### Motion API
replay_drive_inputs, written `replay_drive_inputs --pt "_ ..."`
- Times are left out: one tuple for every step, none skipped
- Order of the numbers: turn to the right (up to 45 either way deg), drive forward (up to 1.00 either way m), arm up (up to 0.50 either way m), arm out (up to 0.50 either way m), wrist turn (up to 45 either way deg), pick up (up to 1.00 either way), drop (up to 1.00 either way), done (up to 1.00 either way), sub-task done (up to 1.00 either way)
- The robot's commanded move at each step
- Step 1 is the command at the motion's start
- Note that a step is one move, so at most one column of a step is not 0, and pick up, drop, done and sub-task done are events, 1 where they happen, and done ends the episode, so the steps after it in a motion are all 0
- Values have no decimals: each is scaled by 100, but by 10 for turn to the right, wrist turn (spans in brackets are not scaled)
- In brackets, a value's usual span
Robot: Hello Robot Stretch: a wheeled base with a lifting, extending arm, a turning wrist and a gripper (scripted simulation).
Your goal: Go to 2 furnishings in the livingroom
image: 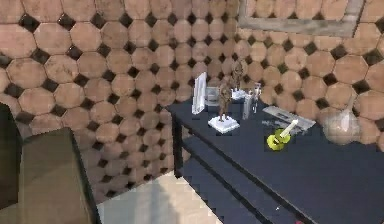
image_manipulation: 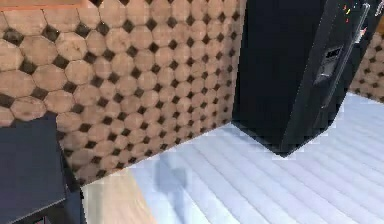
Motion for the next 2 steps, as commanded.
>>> replay_drive_inputs --pt "180 0 0 0 0 0 0 0 0" --pt "0 0 0 0 0 0 0 100 0"
